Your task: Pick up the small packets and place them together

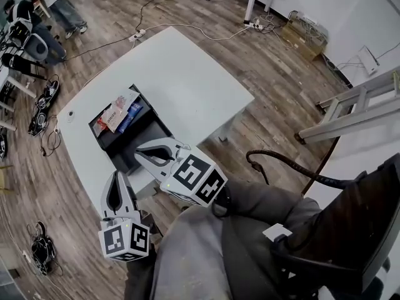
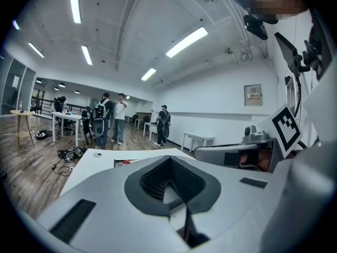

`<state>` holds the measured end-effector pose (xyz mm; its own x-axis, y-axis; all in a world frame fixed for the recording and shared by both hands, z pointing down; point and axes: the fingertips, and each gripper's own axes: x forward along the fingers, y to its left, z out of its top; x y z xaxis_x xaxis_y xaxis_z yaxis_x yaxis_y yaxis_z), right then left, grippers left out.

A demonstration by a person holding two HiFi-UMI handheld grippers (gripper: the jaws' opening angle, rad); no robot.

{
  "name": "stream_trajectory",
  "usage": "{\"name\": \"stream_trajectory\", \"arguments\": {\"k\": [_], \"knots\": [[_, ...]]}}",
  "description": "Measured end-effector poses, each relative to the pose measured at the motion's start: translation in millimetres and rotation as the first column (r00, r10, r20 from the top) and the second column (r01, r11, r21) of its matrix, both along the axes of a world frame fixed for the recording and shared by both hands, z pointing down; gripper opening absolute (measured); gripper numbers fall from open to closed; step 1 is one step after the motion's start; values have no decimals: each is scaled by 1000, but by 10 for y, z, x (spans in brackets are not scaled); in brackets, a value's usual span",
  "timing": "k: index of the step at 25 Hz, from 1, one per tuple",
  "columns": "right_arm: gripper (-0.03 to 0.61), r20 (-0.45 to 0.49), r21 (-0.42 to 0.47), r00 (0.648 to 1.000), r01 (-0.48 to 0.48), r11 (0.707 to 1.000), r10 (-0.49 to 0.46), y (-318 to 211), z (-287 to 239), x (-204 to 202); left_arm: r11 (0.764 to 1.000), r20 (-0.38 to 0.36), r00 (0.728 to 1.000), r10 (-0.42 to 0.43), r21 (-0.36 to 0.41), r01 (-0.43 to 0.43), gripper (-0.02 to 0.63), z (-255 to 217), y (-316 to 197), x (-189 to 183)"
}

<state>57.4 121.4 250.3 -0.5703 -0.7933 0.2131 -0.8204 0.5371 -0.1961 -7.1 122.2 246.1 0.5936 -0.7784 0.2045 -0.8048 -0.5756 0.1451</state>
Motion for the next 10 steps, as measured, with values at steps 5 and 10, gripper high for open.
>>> {"name": "stream_trajectory", "arguments": {"k": [5,10], "knots": [[3,2,-1,1000,1,1000,-1,-6,-19,-10,1000,2,1000,5,-5,-5,-8,-20,3,1],[3,0,-1,1000,3,1000,-3,30,-7,-24,1000,1,1000,10,-2,-10,-8,-17,39,4]]}}
